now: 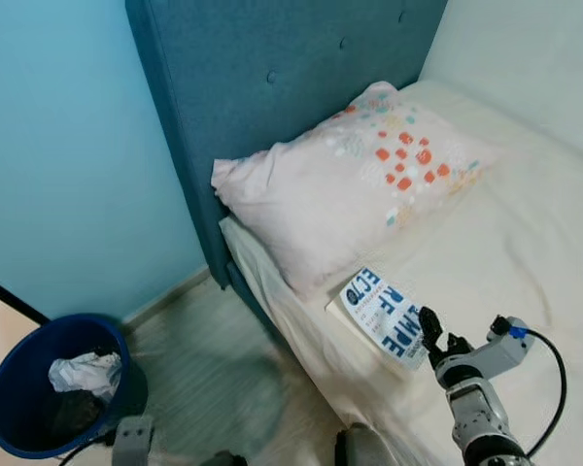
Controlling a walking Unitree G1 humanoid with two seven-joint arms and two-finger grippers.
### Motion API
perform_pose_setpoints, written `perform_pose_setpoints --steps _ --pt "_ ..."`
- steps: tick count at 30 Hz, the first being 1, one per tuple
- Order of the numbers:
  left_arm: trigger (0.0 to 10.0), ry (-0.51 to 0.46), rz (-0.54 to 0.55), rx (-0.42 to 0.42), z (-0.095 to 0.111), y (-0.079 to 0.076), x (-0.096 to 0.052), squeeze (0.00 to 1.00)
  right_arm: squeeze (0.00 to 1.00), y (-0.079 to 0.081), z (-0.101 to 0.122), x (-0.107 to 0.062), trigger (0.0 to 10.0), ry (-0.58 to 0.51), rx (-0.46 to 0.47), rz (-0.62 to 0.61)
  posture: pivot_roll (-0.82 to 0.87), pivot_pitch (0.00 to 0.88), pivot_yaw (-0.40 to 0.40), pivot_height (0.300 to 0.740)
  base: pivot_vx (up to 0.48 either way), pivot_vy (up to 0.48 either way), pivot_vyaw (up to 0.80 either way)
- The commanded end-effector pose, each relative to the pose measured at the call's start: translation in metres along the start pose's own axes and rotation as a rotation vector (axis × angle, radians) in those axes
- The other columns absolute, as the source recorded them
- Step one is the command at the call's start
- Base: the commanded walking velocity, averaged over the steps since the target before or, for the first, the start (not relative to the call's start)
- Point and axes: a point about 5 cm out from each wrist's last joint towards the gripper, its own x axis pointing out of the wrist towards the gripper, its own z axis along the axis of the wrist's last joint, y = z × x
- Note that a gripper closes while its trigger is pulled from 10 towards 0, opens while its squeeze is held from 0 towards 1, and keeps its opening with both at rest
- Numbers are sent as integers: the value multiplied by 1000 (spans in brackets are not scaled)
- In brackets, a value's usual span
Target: Clean up the room
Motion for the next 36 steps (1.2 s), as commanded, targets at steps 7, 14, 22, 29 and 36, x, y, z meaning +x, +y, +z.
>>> perform_pose_setpoints --steps 7,14,22,29,36 --pt "10000 -2 115 -28 2 15 -2 0 0 5 -12 -2 10000 66 -79 39 -53 106 -18 705 0 0 0" --pt "10000 -29 100 -46 15 5 3 0 0 19 -55 -10 10000 331 -575 150 -56 84 -22 735 0 0 0" --pt "10000 12 84 -68 5 -14 5 0 0 -17 -113 -58 10000 741 -988 82 -60 66 -34 740 0 0 0" --pt "10000 88 104 -69 -20 -8 -1 0 0 -57 -109 -83 10000 774 -865 -189 -51 63 -41 740 0 0 -686" --pt "10000 116 118 -65 -32 0 -5 0 0 -88 -108 -112 10000 833 -835 -346 -46 63 -42 740 0 0 -800"
